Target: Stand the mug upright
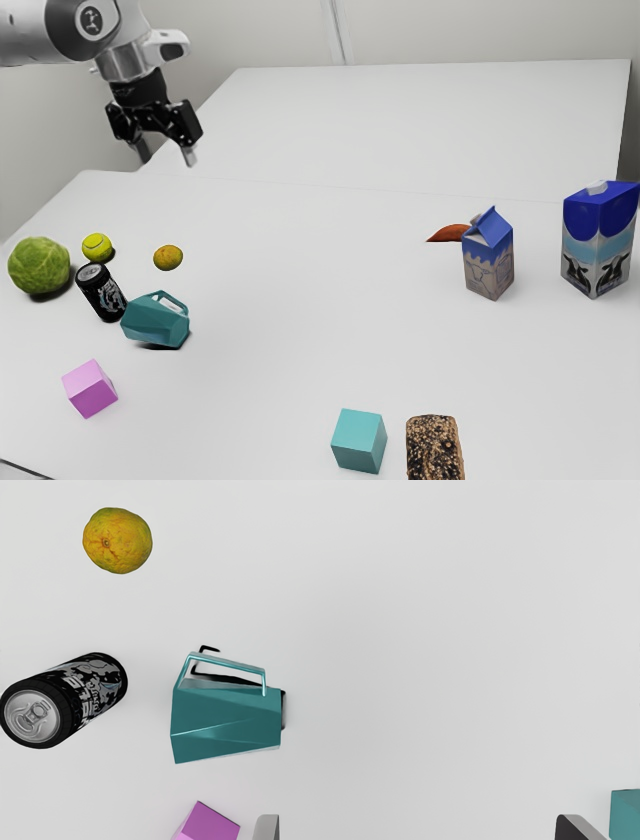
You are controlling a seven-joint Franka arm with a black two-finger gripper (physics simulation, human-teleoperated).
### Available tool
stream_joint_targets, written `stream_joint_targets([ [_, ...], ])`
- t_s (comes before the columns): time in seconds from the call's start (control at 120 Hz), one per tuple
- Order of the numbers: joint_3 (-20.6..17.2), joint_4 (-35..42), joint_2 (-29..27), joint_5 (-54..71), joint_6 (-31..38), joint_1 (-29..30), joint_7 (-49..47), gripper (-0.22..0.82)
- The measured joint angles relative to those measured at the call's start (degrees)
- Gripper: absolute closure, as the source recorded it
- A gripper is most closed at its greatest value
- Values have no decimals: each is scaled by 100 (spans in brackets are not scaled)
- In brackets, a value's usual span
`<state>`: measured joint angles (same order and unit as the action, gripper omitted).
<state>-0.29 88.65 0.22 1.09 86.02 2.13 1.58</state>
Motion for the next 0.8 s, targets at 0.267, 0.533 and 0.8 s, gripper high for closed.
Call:
stream_joint_targets([
  [0.267,0,68,-34,7,165,-104,17,0],
  [0.533,-42,775,-425,-380,262,-56,38,0],
  [0.8,10,2671,-1170,-1217,1392,812,301,0],
])
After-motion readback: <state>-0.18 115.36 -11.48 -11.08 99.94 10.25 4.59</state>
